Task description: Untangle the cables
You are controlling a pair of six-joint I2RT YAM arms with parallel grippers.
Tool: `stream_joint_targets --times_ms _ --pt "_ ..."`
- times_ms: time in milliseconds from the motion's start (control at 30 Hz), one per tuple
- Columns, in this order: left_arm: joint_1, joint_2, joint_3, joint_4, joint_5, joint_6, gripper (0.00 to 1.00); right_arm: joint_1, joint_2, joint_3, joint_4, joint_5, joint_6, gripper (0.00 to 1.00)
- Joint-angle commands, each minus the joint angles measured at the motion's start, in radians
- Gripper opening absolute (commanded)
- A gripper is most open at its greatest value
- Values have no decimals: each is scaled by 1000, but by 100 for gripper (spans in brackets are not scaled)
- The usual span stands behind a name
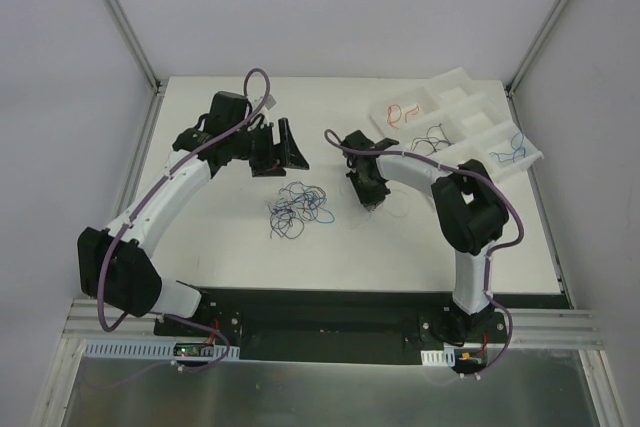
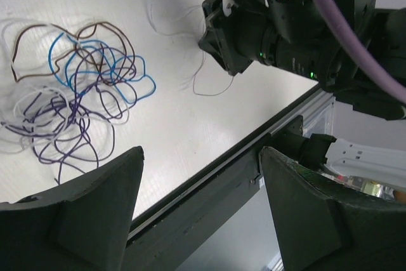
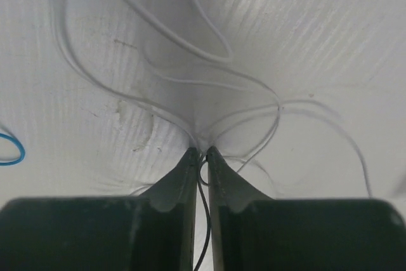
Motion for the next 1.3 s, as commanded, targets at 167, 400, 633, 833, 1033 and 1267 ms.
stream_joint_targets --times_ms 167,400,633,833,1033,1267 --pt "-9 -205 -110 -16 -37 -66 75 1 -123 -32 -3 34 24 0" --pt "-9 -240 -100 -28 -60 -72 75 -41 -359 -17 -6 -39 40 0" --pt "-9 -188 -61 -28 -43 -46 75 -150 -518 63 -14 -73 60 0" --pt "-9 -168 -44 -28 -68 -20 75 -265 -507 228 -60 -142 114 0" --pt "-9 -131 -31 -30 -36 -10 75 -265 -441 233 -63 -271 148 0" --pt "-9 -53 30 -28 29 9 74 -230 -368 21 -44 -300 122 4"
